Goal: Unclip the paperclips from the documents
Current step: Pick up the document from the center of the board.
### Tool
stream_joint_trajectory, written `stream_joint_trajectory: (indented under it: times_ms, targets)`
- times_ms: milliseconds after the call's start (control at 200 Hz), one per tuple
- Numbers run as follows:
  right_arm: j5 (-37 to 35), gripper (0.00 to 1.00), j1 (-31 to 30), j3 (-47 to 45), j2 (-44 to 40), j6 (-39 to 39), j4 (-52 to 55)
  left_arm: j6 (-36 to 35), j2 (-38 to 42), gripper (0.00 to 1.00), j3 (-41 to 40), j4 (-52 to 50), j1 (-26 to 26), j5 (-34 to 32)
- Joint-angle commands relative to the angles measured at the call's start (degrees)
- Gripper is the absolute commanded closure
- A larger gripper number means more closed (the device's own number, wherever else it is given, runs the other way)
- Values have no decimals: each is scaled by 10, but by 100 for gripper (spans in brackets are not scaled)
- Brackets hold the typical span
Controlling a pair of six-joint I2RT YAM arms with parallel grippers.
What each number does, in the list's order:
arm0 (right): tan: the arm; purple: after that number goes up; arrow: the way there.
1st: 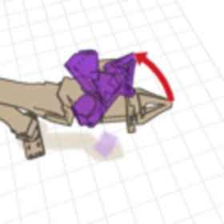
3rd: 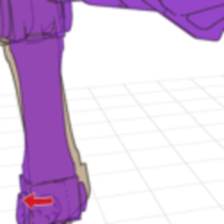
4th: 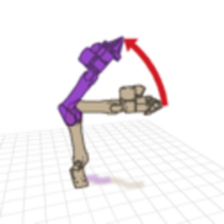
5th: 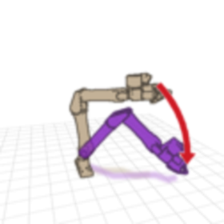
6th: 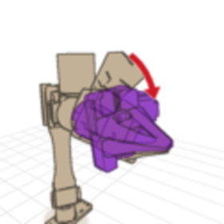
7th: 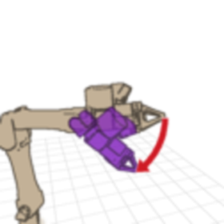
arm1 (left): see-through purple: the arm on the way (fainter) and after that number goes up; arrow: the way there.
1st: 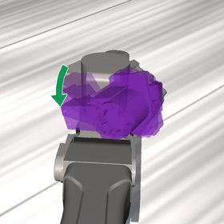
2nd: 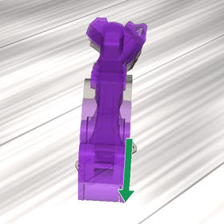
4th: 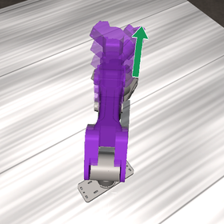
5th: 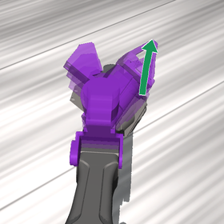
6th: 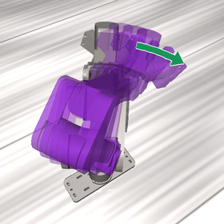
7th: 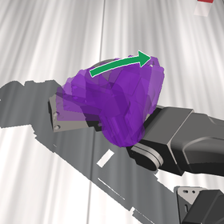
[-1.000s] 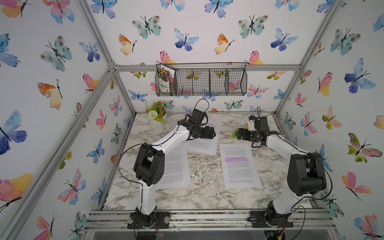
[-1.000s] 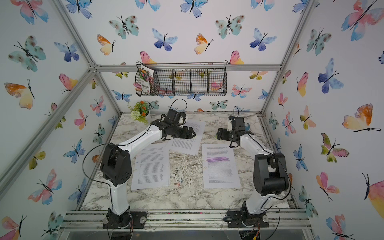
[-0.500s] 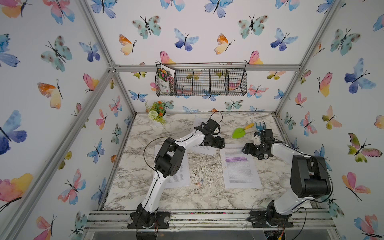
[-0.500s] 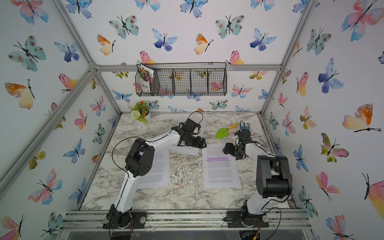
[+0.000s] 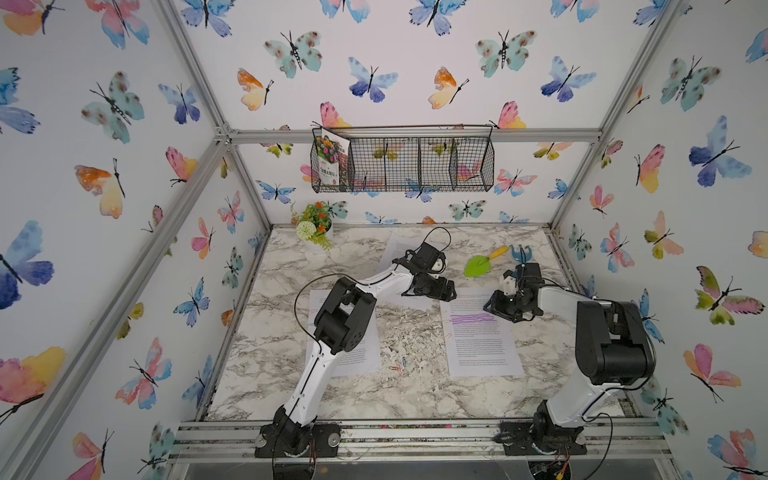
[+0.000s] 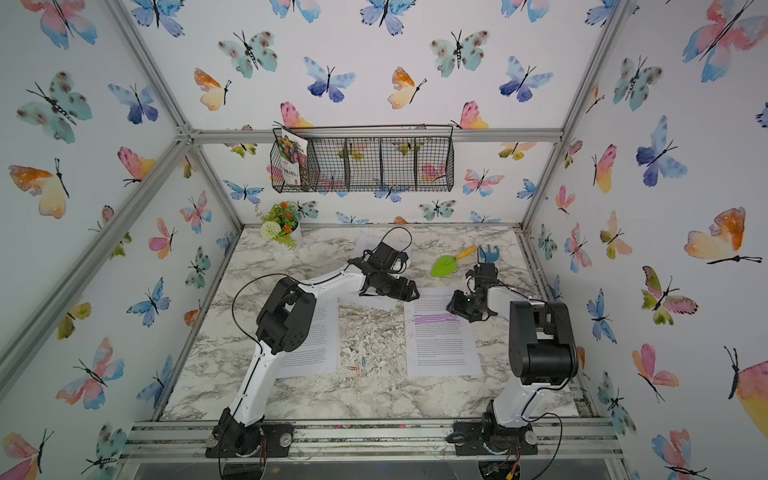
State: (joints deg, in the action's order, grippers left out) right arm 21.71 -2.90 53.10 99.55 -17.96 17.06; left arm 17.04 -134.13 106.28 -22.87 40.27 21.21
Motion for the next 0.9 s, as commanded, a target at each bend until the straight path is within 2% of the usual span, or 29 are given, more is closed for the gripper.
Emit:
stream_joint_trajectory:
  times_ms: [0,235,245,400,556,776,896]
  targets:
    - [6,67,-1,-15,31,-8,14,-9,-22,16,2,13,3,33]
    - [17,72,-1,-19,38,-9,17,6,-21,24,-9,23,10,59]
    - [17,72,-1,-19,39,-9,16,7,-21,24,-11,25,10,76]
    - [21,73,-1,-20,45,-9,13,33,-15,34,-28,44,17,123]
    - [28,73,-1,-19,50,-12,11,35,0,44,-40,45,22,132]
    - [32,73,-1,-27,49,-15,4,36,18,85,-59,48,22,129]
    - [41,72,-1,-24,41,-7,5,30,24,97,-51,40,22,121]
